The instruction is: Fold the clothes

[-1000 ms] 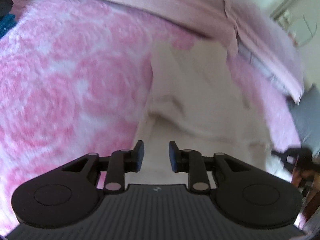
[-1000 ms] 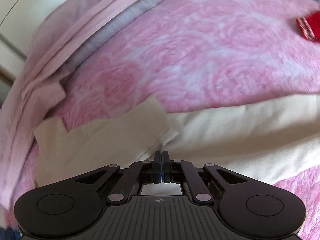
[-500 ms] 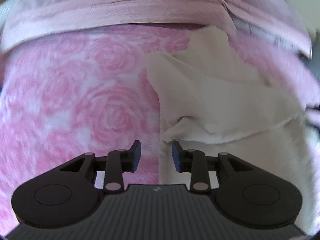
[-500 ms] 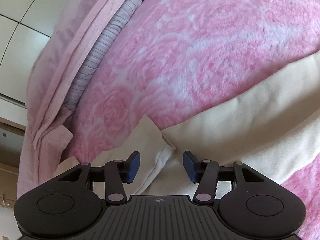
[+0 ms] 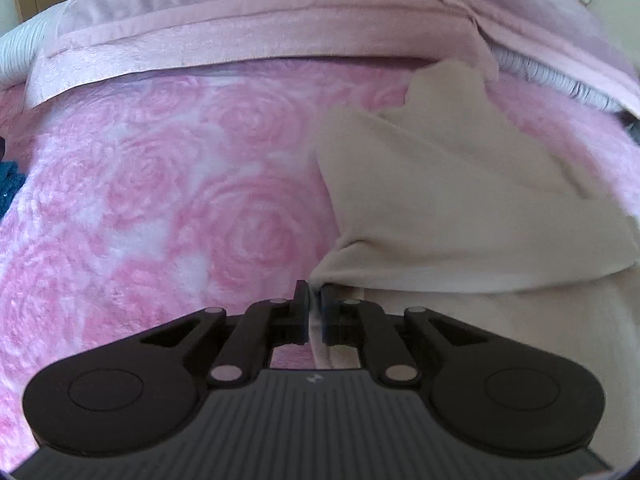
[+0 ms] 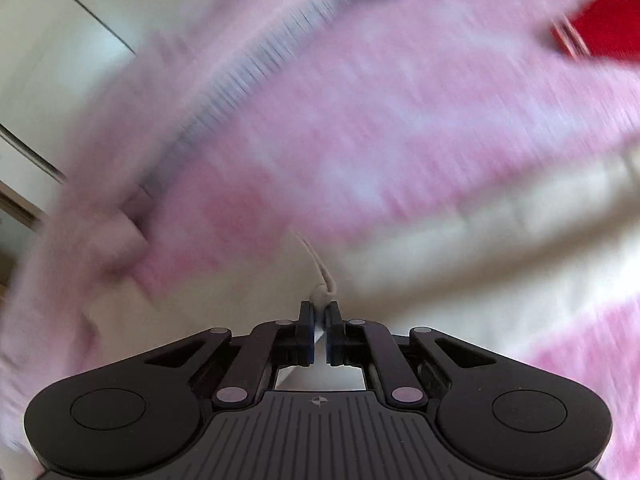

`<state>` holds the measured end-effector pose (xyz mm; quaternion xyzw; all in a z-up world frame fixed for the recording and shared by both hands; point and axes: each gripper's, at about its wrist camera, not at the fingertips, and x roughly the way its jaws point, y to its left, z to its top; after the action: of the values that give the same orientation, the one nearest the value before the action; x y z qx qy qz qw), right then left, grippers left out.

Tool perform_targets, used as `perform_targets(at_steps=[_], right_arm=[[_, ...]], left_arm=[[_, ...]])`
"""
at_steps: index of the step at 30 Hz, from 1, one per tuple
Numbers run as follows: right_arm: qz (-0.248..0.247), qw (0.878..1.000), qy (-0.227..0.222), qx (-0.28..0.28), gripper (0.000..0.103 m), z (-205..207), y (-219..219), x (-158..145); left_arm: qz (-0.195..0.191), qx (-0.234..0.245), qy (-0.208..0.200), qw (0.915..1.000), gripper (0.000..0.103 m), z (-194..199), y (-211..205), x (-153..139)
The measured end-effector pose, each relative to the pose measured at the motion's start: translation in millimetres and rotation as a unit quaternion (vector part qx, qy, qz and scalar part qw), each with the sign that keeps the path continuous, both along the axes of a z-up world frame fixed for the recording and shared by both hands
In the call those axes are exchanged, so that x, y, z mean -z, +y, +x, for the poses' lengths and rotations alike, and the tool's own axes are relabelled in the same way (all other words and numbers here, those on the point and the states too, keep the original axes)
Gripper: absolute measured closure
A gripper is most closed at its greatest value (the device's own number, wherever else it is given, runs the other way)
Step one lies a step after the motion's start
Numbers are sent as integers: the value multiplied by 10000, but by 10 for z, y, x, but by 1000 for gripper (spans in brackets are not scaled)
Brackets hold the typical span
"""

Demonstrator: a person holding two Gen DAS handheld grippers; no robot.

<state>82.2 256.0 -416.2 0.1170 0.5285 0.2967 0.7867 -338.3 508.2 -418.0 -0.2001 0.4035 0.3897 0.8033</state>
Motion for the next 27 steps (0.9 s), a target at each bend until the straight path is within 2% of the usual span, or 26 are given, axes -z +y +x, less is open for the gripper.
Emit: perform_targets(at_steps=[4,6,7,9,11,12,14,16,19,23,27], right_arm=[[-318,9994,-90,-130,99,-97,-14,2],[-478,9986,-136,-195,98,-145,-20,3],[-557,9981,-158,-228,92,-169,-24,3],[-675,9969,-235,-328,89,-193,-51,-20],[-836,9948,-455,-372,70,-246,-71,-143],[-885,9933,-636,-384,68,-276,-81,-217],[-952,9889,-1051,-436,68,-327,-87,-355],[-982,9843,-1280,-716,68,-350,-23,-411],[-863,9783,-1345,-1320,68,-367,182,-390],[-1010,9687,-1275,-1874,68,-420,493,-247],[-1352,9626,-1208,-2011,68,-399,637,0]], left_arm=[[63,18,-27,10000,93,-32,36,-10],[4,-48,203,9998,75,-67,36,44],[-53,-93,251,9996,75,-87,49,52],[-146,-145,172,9996,77,-143,86,-50],[-112,-167,87,9998,86,-195,115,-196],[-95,-187,25,9998,88,-228,136,-271],[-208,-388,-265,9987,89,-325,219,-408],[-470,-591,-609,9953,90,-369,337,-480],[-541,-382,-921,9935,90,-184,464,-519],[-425,67,-1089,9931,94,216,608,-404],[-368,303,-804,9956,93,595,845,-75]])
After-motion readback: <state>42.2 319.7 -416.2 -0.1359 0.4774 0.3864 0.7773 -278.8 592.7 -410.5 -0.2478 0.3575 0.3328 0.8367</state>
